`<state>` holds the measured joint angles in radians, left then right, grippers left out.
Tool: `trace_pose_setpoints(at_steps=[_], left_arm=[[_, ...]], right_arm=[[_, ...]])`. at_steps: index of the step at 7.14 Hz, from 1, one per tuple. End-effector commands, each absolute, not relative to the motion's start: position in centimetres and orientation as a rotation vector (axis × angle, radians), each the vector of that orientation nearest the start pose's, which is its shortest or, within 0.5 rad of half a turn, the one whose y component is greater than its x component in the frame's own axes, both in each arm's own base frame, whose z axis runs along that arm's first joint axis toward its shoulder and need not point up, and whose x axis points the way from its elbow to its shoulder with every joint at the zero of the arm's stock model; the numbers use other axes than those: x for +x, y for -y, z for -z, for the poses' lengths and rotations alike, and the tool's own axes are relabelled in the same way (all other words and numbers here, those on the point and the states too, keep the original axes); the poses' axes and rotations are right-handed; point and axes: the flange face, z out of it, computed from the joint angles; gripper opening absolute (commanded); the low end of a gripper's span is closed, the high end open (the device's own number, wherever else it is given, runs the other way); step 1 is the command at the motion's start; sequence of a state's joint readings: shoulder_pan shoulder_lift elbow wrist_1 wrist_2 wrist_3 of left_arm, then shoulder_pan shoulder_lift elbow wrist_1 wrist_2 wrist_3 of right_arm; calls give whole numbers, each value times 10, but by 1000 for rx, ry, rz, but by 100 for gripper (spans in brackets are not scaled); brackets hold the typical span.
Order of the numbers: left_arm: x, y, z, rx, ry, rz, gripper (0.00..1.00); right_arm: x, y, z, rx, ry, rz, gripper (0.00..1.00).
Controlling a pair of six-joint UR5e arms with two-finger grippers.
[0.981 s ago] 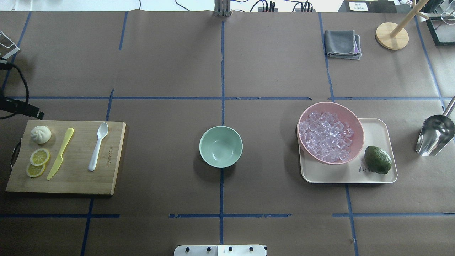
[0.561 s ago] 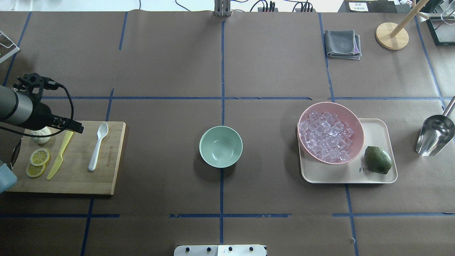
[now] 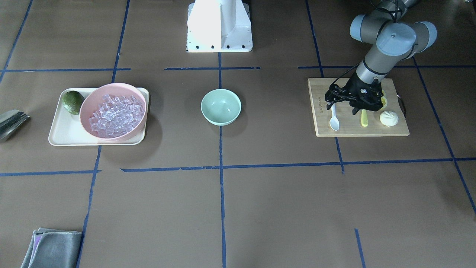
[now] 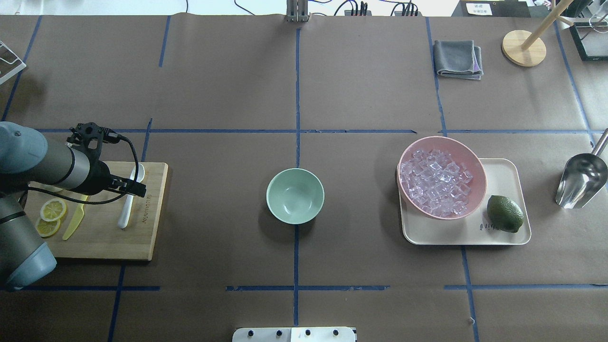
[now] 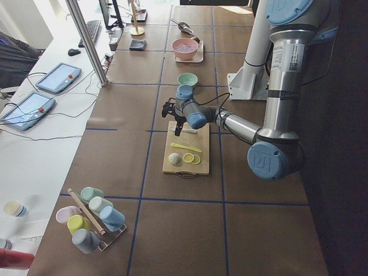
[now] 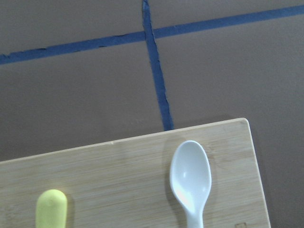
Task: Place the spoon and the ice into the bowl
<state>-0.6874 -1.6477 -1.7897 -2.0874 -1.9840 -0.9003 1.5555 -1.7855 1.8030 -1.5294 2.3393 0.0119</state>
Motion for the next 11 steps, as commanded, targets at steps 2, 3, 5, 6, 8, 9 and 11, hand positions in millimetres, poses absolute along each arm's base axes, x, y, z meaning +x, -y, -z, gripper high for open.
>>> trace_pose_setpoints(at_steps=[2, 3, 5, 6, 8, 9, 11], left_arm=[[371, 412, -466, 190, -840, -153, 64], [371, 412, -465, 191, -841, -153, 53], [370, 411, -463, 191, -841, -153, 8], [368, 410, -459, 196, -846, -155, 0], [368, 410, -454, 203, -853, -158, 0], [366, 408, -442, 212, -865, -163, 0], [389, 425, -363, 259, -907, -183, 0]], right_arm=[[58, 406, -637, 45, 769, 27, 100], [58, 406, -637, 45, 769, 27, 100], [58, 406, -637, 45, 769, 27, 100], [58, 406, -637, 45, 769, 27, 100], [58, 406, -637, 45, 769, 27, 100], [58, 406, -637, 45, 769, 27, 100], [58, 406, -637, 46, 769, 28, 100]])
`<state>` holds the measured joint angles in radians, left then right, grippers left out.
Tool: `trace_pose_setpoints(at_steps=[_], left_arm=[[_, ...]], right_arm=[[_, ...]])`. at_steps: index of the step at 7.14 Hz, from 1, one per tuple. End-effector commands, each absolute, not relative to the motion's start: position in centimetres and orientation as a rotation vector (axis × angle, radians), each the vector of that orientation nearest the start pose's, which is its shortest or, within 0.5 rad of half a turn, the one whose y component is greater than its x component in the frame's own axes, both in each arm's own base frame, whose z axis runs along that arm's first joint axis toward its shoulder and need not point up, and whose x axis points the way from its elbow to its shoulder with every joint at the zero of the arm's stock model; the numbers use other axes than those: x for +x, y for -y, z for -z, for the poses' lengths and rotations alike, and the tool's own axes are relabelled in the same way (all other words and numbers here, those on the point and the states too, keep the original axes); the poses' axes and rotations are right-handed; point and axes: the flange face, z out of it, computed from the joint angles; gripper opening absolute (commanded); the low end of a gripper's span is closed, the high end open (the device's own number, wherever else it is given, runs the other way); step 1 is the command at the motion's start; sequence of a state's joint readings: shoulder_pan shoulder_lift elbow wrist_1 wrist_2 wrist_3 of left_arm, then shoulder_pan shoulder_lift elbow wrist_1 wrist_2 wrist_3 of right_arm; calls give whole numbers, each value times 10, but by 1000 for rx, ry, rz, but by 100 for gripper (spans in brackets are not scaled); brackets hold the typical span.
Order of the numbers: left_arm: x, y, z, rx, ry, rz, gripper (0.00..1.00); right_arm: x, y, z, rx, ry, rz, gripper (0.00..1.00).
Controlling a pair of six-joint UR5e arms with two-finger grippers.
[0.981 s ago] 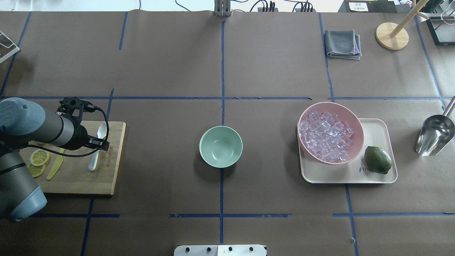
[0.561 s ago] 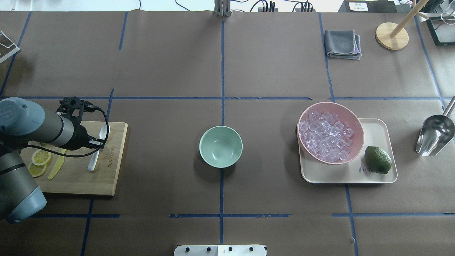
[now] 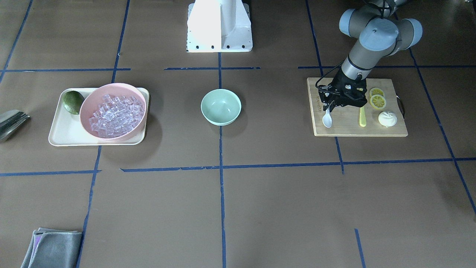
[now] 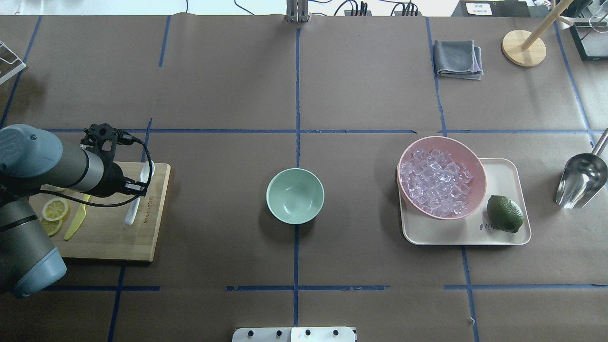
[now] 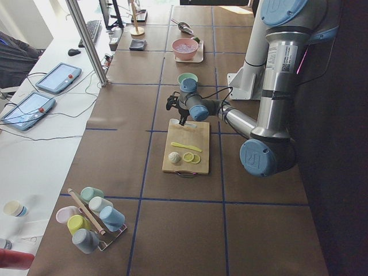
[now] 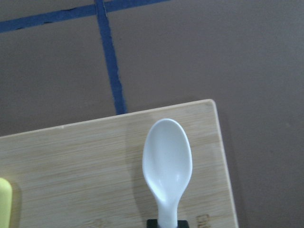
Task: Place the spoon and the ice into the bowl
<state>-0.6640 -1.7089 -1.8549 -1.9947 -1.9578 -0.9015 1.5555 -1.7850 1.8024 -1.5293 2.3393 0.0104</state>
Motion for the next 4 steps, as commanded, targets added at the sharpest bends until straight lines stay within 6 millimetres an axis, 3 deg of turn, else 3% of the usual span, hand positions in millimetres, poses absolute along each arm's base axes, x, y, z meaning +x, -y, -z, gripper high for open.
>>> trace_pose_setpoints(at_steps=[1, 2, 4], left_arm=[[413, 427, -318, 269, -932, -214, 0], [448, 415, -277, 264, -959, -264, 0], [485, 405, -218, 273, -1015, -305, 0]], right_arm=[[58, 406, -637, 45, 769, 27, 100], [58, 406, -638, 44, 769, 26, 100], [58, 406, -638, 42, 769, 26, 100]])
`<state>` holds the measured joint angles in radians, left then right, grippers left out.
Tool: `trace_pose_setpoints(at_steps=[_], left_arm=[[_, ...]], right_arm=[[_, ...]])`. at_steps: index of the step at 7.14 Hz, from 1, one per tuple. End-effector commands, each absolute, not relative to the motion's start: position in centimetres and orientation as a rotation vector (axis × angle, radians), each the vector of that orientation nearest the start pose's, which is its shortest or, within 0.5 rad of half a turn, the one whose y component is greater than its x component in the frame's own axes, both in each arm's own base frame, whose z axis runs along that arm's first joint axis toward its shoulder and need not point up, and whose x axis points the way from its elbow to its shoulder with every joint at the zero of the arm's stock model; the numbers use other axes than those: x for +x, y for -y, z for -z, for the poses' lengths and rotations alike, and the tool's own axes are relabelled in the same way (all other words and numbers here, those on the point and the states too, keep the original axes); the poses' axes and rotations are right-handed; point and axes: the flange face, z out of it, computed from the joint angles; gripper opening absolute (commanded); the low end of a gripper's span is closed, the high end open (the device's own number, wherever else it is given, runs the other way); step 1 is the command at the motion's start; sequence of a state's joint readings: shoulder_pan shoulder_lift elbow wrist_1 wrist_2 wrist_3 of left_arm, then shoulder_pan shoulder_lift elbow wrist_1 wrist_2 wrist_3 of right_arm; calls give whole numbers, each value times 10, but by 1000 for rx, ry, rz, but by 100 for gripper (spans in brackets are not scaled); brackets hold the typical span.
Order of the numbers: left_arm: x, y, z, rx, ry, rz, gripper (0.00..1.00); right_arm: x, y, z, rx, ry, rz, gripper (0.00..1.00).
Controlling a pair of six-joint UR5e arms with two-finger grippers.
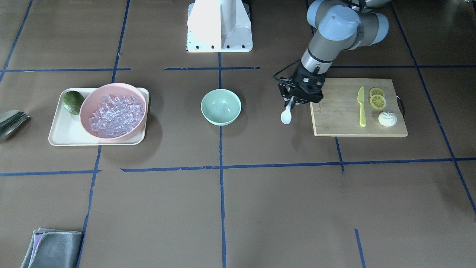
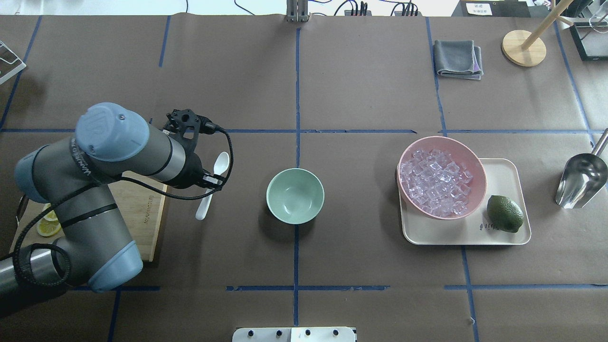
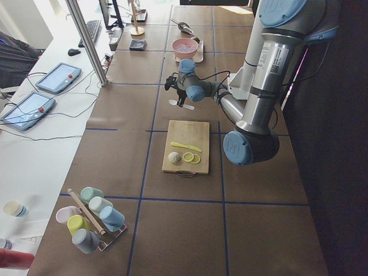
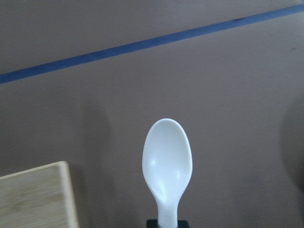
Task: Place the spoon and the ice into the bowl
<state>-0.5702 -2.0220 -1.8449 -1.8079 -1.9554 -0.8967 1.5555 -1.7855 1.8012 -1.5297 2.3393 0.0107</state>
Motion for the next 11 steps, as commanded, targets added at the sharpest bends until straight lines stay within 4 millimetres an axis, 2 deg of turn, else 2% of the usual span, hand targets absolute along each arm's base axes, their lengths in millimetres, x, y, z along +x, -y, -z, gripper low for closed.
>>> trace_pose_setpoints(at_steps=[1, 2, 3, 4, 5, 6, 8, 9, 10, 11], left_arm=[[509, 406, -195, 271, -1032, -320, 0], [536, 409, -177, 241, -1040, -293, 2], [555, 405, -170, 226, -1039, -305, 3], [567, 392, -173, 207, -1037, -324, 22], [567, 392, -178, 202, -1031, -323, 87], [568, 392, -181, 198, -1026, -320, 100], [563, 393, -180, 197, -1034, -320, 100], [555, 403, -184, 197, -1012, -307, 100], [542, 417, -194, 159, -940, -297, 99], [514, 433, -199, 165, -874, -355, 99]], right_arm=[[58, 406, -637, 44, 770, 26, 100], [58, 406, -637, 43, 771, 25, 100], [58, 406, -638, 42, 771, 24, 100], [58, 406, -638, 42, 771, 24, 100], [58, 406, -639, 39, 770, 23, 100], [58, 406, -639, 39, 770, 23, 100], [58, 406, -638, 42, 770, 26, 100], [57, 407, -639, 40, 771, 26, 100], [56, 406, -639, 37, 769, 27, 100], [55, 406, -639, 37, 771, 28, 100]])
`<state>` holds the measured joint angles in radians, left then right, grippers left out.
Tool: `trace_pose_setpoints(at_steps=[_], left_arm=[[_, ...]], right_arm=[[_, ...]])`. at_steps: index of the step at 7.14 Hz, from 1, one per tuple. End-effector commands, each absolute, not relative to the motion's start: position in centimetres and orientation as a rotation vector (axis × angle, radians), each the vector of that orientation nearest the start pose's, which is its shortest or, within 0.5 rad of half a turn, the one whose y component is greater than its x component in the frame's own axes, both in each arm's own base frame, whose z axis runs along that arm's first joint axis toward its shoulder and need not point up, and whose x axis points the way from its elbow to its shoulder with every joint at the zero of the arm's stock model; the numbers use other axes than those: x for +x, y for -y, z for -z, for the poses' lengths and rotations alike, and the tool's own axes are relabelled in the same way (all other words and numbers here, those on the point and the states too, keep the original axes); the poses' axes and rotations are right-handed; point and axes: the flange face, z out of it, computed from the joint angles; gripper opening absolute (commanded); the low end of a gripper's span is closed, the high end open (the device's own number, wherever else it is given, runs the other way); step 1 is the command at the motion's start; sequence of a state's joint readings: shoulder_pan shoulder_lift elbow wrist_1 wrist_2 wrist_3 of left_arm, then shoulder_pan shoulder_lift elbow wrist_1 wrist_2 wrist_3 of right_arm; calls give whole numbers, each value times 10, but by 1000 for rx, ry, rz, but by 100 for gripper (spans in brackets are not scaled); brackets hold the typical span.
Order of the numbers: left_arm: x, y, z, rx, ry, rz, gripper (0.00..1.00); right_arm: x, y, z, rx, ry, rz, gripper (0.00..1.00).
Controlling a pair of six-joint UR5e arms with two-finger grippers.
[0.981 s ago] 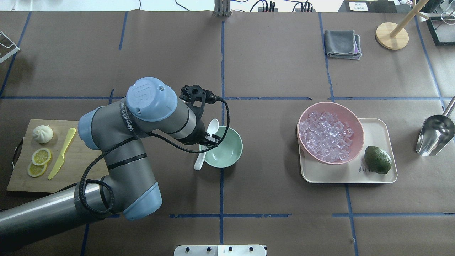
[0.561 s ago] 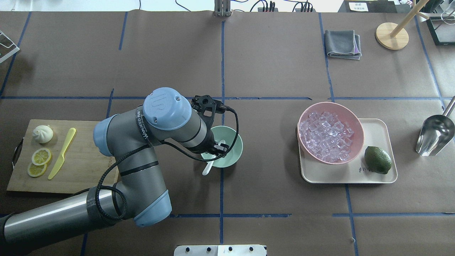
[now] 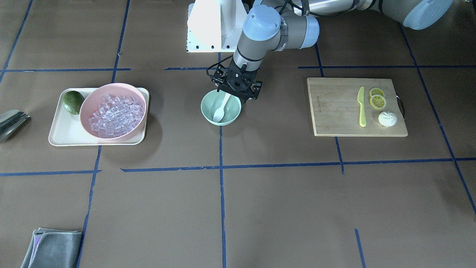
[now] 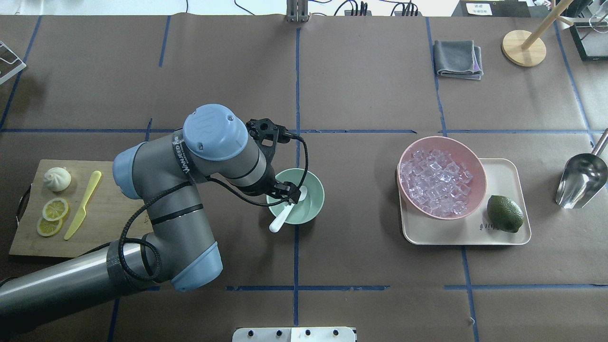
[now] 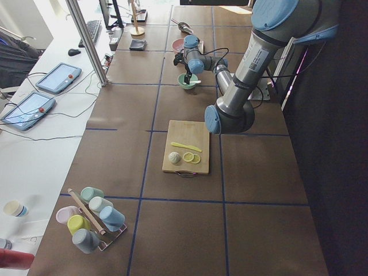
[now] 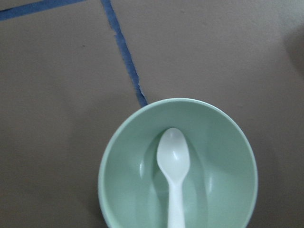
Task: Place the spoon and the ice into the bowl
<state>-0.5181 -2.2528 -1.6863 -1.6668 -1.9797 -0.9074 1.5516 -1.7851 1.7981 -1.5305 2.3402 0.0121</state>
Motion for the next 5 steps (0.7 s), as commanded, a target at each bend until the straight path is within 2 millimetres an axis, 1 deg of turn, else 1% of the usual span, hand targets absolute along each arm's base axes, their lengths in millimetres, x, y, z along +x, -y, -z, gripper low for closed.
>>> trace_pose_setpoints(at_steps=[1, 2, 3, 4, 5], left_arm=[[475, 436, -221, 179, -808, -408, 99], [427, 448, -243, 222, -773, -455, 99], [381, 455, -265, 218, -772, -435, 99], [317, 457, -312, 167, -760, -352, 100], [266, 463, -346, 149, -743, -275, 100]], right_arm=[[53, 407, -638, 36, 771, 32, 100], [52, 407, -638, 34, 771, 35, 100], [51, 407, -639, 34, 771, 37, 100], [51, 407, -638, 33, 775, 38, 100], [51, 407, -638, 33, 775, 37, 100]])
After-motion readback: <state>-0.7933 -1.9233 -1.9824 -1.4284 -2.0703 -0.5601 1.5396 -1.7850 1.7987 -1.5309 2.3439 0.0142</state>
